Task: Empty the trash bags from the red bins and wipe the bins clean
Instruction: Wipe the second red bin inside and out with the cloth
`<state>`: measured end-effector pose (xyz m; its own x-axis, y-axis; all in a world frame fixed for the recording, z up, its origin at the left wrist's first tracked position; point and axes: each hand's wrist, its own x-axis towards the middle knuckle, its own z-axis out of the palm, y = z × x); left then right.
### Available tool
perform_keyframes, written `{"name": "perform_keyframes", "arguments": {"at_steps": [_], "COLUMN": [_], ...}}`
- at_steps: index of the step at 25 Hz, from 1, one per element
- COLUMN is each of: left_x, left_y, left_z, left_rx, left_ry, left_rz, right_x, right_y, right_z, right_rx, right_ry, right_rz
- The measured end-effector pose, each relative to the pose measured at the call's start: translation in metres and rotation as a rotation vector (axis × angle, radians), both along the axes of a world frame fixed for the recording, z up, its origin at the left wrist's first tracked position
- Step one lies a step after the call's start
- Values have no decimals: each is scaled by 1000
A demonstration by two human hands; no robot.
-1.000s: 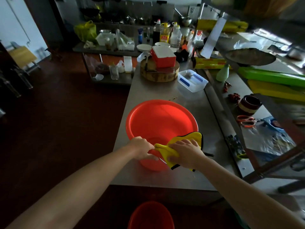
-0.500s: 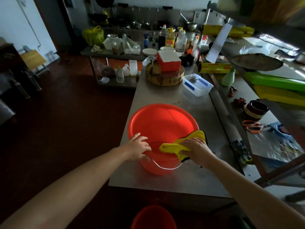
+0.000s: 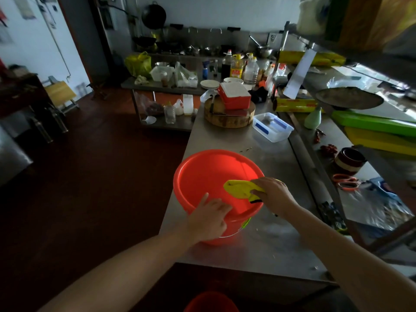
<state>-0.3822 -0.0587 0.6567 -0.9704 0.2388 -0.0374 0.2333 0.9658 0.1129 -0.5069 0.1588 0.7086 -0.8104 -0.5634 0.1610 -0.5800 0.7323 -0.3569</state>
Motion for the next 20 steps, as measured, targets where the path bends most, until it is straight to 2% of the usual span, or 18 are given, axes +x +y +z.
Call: {"name": "perform_keyframes", "arguments": {"at_steps": [2, 5, 12, 17, 20], "left_x": [2, -1, -14, -42, -62], "left_y": [25, 43, 57, 35, 10], "left_z": [-14, -30, -43, -7, 26], "left_rx": [19, 18, 40, 75, 227], "left_ry": [66, 59, 94, 198, 232], "left_rz": [-11, 0, 169, 237, 230], "right_x": [-1, -1, 8, 12, 14], "right_y": [3, 13, 46, 54, 48], "right_z": [9, 13, 7, 11, 16], "right_rx": [-4, -26, -184, -305, -374], "right_ry": [20, 25, 74, 149, 245], "right_rz": [-31, -52, -110, -127, -69]}}
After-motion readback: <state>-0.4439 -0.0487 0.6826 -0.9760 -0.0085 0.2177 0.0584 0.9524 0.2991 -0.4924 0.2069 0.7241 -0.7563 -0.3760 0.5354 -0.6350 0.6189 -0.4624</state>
